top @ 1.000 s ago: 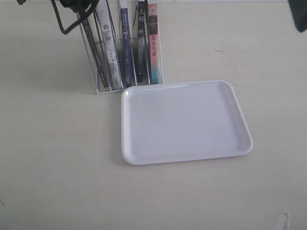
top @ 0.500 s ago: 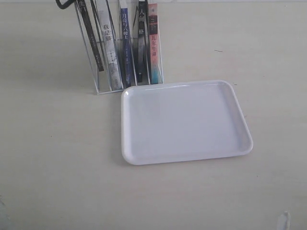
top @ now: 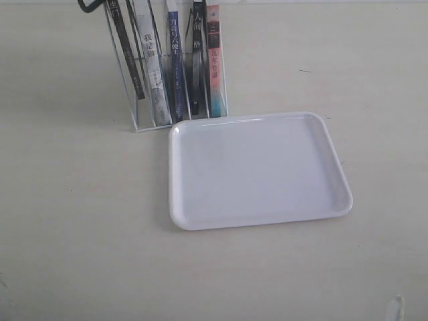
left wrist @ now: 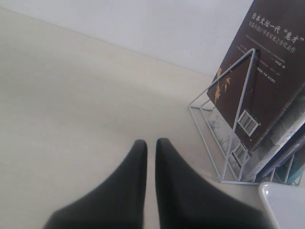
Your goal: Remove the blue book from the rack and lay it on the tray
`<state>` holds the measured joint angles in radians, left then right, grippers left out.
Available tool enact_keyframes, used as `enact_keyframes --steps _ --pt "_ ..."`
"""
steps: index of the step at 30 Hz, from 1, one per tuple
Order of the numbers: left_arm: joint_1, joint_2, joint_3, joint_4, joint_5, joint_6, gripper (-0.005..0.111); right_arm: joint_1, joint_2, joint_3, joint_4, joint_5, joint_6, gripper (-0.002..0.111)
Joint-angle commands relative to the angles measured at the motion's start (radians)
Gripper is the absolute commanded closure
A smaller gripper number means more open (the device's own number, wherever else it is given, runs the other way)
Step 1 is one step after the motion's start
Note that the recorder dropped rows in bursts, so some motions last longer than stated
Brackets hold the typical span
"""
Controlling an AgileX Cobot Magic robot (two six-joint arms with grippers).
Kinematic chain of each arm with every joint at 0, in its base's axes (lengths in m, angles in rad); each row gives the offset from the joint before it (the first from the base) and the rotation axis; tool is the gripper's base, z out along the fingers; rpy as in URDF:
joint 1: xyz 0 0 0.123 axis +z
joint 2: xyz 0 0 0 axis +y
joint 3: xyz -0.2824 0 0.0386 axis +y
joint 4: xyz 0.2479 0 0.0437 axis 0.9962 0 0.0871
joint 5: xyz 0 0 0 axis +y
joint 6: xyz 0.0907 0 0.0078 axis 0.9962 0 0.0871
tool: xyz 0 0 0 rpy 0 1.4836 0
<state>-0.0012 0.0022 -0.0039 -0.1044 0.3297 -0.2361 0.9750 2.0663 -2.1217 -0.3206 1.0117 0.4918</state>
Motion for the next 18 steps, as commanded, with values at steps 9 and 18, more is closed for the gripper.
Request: enact_keyframes --steps 9,18 --pt "-0.010 -0.002 0.004 -0.006 -0.009 0.001 0.101 0.000 0.072 -0.006 -0.046 -0.038 0.010 0.108" --pt "-0.010 -0.002 0.004 -0.006 -0.009 0.001 0.101 0.000 0.048 -0.006 -0.045 0.014 0.022 0.063"
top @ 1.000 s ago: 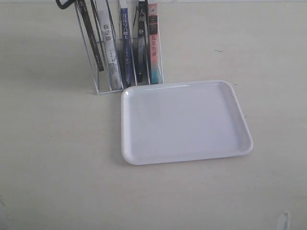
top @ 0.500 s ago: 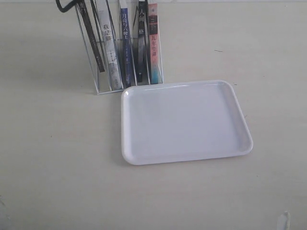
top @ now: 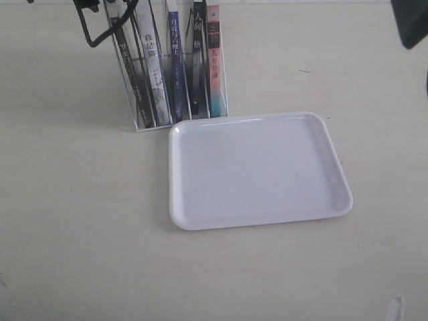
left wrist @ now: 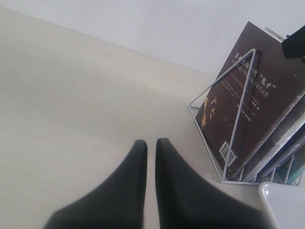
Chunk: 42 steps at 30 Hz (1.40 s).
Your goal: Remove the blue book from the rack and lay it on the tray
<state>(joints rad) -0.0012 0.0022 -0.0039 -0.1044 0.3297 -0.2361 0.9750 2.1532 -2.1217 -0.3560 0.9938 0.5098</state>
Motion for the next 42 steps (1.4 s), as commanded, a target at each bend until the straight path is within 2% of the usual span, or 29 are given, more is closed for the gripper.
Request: enact_keyframes --steps 1,6,8,17,23,34,36,42 --pt "-0.010 -0.002 0.004 -0.006 -0.009 0.001 0.101 0.000 -0.058 -0.006 -0.011 0.048 0.004 0.063" --pt "-0.010 -0.002 0.004 -0.006 -0.009 0.001 0.101 0.000 -0.171 -0.006 -0.121 0.223 0.004 0.063" --pt "-0.010 -0.002 0.004 -0.006 -0.009 0.001 0.101 0.000 -0.190 -0.006 -0.191 0.227 0.004 0.063" --pt "-0.010 -0.002 0.004 -0.006 -0.009 0.001 0.101 -0.041 -0.195 0.059 -0.158 0.227 -0.078 0.063" --pt "-0.010 -0.002 0.004 -0.006 -0.009 0.001 0.101 -0.098 -0.197 0.098 -0.054 0.227 -0.078 0.063" --pt "-0.010 -0.002 0.004 -0.006 -0.009 0.001 0.101 -0.098 -0.178 0.098 0.034 0.227 -0.078 0.063" --pt "-0.010 -0.002 0.004 -0.006 -0.009 0.001 0.101 -0.098 -0.168 0.098 0.032 0.221 -0.078 0.068" --pt "-0.010 -0.002 0.004 -0.006 -0.009 0.001 0.101 -0.098 -0.151 0.098 0.034 0.173 -0.075 0.096"
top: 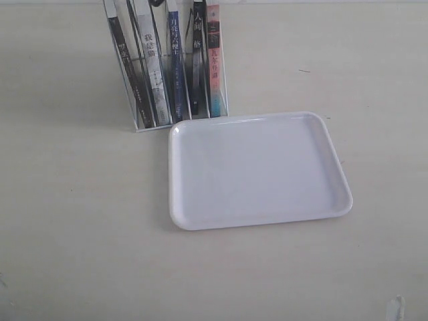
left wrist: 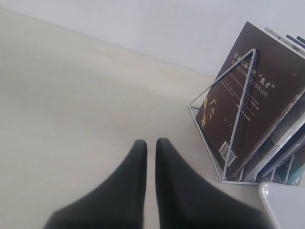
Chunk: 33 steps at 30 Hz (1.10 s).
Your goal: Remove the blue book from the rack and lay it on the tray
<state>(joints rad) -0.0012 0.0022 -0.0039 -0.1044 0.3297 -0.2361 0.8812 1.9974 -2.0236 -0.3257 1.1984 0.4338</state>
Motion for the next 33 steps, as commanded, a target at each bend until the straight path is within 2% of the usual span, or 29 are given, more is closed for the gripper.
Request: enact_keyframes --steps 1,3,7,9,13,20,33 --pt "-0.010 -0.002 0.004 -0.006 -0.009 0.001 0.101 -0.004 0.005 0.000 0.004 -0.034 0.001 0.097" --pt "-0.010 -0.002 0.004 -0.006 -0.009 0.001 0.101 -0.004 0.005 0.000 0.006 -0.039 0.001 0.092" --pt "-0.010 -0.002 0.004 -0.006 -0.009 0.001 0.101 -0.004 0.009 0.000 0.008 -0.053 0.001 0.067" --pt "-0.010 -0.002 0.004 -0.006 -0.009 0.001 0.101 -0.004 0.017 0.000 0.008 -0.055 0.001 0.060" --pt "-0.010 -0.002 0.004 -0.006 -0.009 0.001 0.101 -0.004 0.039 0.000 0.008 -0.053 0.001 0.062" --pt "-0.010 -0.002 0.004 -0.006 -0.009 0.001 0.101 -0.004 0.052 0.000 0.004 -0.085 0.001 0.079" --pt "-0.010 -0.002 0.004 -0.006 -0.009 0.001 0.101 -0.004 0.102 0.000 0.004 -0.081 0.001 0.078"
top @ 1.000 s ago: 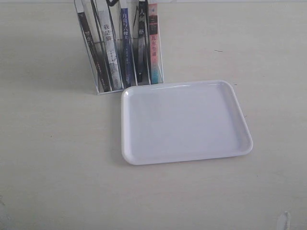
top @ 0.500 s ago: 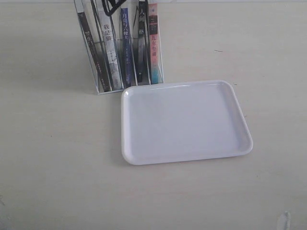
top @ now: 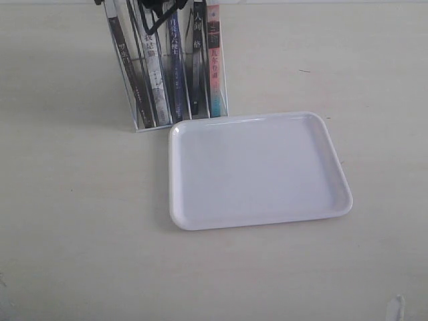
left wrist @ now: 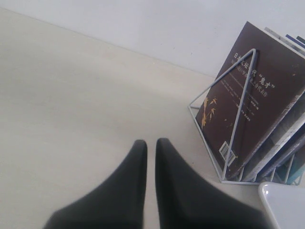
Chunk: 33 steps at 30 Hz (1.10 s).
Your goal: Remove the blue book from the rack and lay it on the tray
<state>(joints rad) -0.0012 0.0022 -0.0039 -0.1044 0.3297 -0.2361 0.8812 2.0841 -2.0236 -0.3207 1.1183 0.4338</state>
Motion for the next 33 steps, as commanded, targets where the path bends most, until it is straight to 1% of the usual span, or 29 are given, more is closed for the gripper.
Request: enact_keyframes --steps 1,7,8,10,12,17,19,23,25,33 --pt "-0.010 -0.002 0.004 -0.006 -0.009 0.001 0.101 -0.004 0.021 0.000 -0.001 -0.001 0.001 0.078" --pt "-0.010 -0.002 0.004 -0.006 -0.009 0.001 0.101 -0.004 0.030 0.000 0.000 -0.001 0.003 0.079" --pt "-0.010 -0.002 0.004 -0.006 -0.009 0.001 0.101 -0.004 0.030 0.000 -0.001 -0.001 0.003 0.081" --pt "-0.010 -0.002 0.004 -0.006 -0.009 0.001 0.101 -0.004 0.030 0.000 -0.001 -0.001 0.006 0.092" --pt "-0.010 -0.002 0.004 -0.006 -0.009 0.001 0.101 -0.004 0.030 0.000 -0.001 0.004 0.006 0.109" --pt "-0.010 -0.002 0.004 -0.006 -0.009 0.001 0.101 -0.004 0.021 -0.002 -0.027 0.012 0.006 0.108" --pt "-0.010 -0.002 0.004 -0.006 -0.009 0.001 0.101 -0.004 -0.017 -0.002 -0.055 0.012 0.010 0.108" --pt "-0.010 -0.002 0.004 -0.006 -0.009 0.001 0.101 -0.004 -0.167 -0.002 -0.057 -0.010 0.012 0.108" --pt "-0.010 -0.002 0.004 -0.006 -0.009 0.001 0.101 -0.004 -0.201 -0.002 -0.059 -0.018 0.020 0.108" --pt "-0.010 -0.002 0.004 -0.006 -0.009 0.001 0.101 -0.004 -0.187 0.000 -0.058 0.011 0.020 0.108"
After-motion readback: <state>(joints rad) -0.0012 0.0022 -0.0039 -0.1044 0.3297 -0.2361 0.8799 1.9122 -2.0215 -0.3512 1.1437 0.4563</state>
